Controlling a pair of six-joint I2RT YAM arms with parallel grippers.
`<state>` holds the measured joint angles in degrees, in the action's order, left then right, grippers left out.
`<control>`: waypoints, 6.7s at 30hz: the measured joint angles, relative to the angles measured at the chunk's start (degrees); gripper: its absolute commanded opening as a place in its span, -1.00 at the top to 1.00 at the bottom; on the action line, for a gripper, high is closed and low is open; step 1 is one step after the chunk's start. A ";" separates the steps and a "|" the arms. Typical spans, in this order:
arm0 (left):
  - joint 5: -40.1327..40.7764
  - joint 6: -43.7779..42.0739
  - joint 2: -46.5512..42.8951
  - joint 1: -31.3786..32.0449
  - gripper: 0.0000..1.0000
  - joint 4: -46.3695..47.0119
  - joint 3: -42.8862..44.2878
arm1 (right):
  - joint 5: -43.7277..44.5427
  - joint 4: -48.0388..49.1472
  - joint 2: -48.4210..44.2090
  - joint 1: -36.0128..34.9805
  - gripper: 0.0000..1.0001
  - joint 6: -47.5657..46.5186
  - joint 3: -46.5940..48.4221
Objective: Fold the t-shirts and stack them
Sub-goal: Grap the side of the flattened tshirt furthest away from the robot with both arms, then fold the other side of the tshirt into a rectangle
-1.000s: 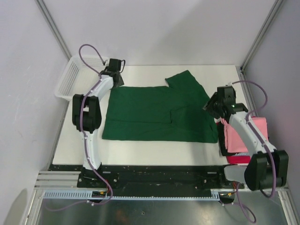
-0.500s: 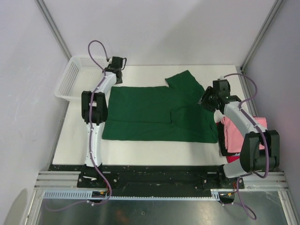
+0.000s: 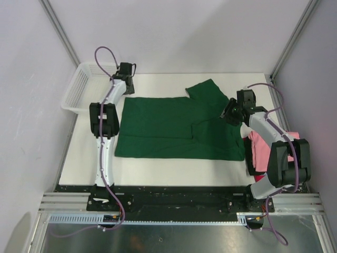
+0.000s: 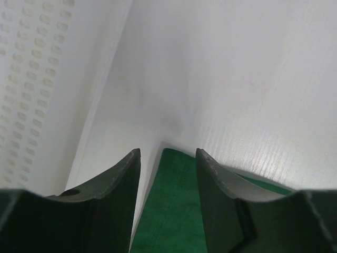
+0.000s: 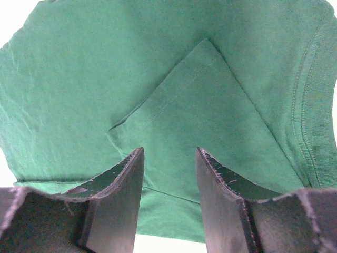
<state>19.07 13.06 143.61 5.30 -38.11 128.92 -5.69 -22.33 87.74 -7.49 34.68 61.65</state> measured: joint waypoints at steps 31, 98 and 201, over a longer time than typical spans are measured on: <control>-2.43 0.39 2.69 -0.68 0.99 -2.27 1.70 | -2.12 2.08 11.30 2.38 0.03 -2.91 9.55; -5.75 0.90 -12.28 -0.94 1.00 1.77 -9.01 | 9.16 -3.04 44.94 0.90 1.00 -12.31 59.36; -10.99 13.05 -32.17 -0.81 0.37 9.05 -53.68 | 10.25 -3.91 -2.38 -5.29 0.19 -5.18 -15.39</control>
<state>8.08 26.11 111.44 4.49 -29.06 75.24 4.56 -26.24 85.36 -12.78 29.50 46.26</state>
